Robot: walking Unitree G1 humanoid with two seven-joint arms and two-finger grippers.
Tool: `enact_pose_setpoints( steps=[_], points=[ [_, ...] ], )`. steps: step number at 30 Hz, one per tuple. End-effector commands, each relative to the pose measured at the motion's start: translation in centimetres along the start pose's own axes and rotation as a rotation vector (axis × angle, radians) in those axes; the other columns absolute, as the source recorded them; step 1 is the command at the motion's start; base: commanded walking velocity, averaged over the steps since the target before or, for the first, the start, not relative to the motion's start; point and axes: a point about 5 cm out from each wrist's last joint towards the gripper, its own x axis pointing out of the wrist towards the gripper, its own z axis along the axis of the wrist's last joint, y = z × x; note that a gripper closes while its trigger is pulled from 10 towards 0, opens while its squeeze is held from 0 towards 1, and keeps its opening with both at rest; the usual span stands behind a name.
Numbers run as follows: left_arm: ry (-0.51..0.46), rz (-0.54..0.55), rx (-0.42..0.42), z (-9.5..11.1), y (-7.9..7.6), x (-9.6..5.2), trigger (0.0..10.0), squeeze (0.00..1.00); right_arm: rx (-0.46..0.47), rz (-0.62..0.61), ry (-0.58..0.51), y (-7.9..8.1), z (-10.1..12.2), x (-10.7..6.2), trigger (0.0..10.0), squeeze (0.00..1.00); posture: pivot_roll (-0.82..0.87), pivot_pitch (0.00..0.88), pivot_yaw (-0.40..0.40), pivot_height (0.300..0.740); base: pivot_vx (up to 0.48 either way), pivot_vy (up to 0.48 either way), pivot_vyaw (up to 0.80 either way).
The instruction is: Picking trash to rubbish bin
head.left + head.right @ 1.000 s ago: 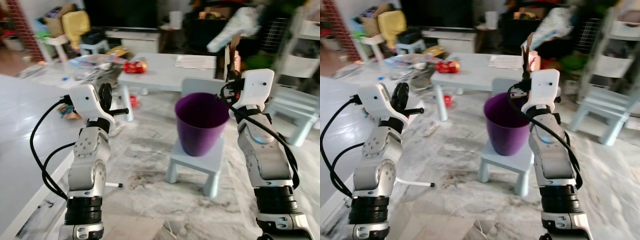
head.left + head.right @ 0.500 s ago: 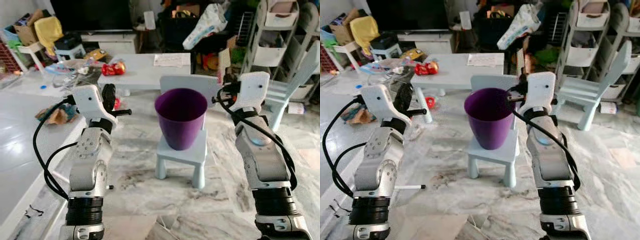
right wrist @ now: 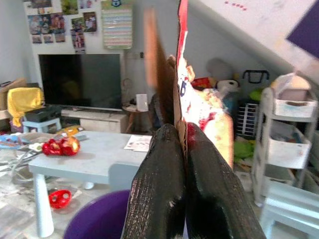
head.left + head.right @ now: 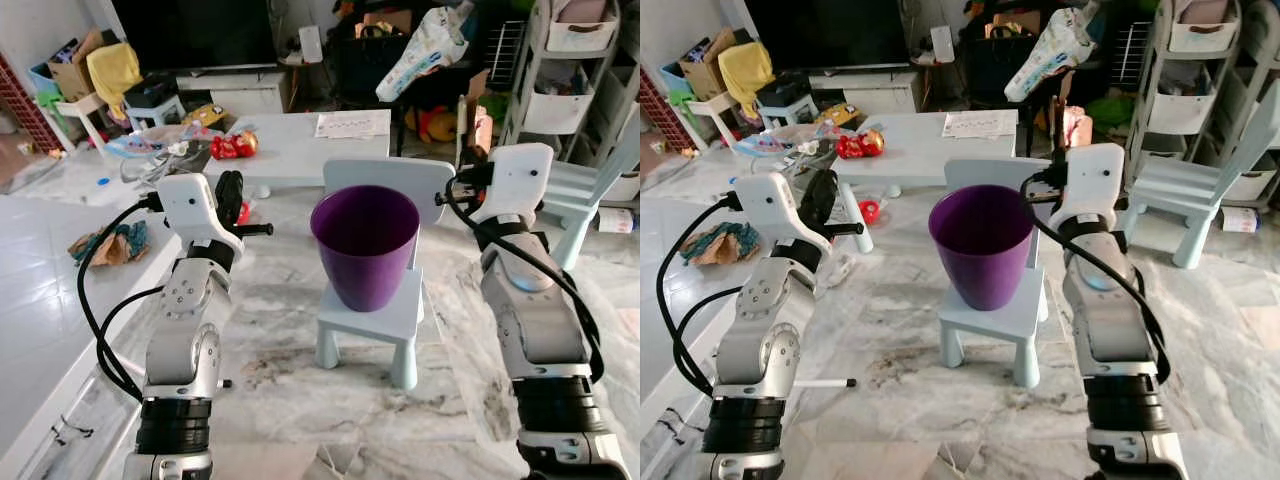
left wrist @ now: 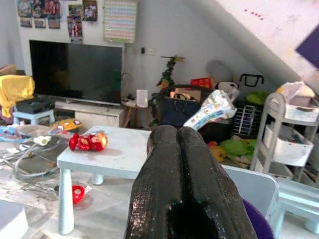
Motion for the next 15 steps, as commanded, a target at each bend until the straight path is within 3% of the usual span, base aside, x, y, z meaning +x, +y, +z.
enact_pose_setpoints(
  steps=[1, 15],
  points=[
    [0.034, 0.015, 0.023, -0.8, 0.6, -0.4, 10.0, 0.00, 0.007, 0.021, 0.015, 0.6, -0.3, -0.2, 10.0, 0.00, -0.05, 0.019, 0.070, 0.740, 0.420, 0.000, 0.00],
    [0.177, -0.009, 0.075, -5.2, 0.9, -2.9, 10.0, 0.00, 0.016, 0.044, 0.130, 1.2, -3.9, -2.0, 10.0, 0.00, -0.05, 0.022, 0.073, 0.740, 0.376, 0.000, 0.00]
  ],
)
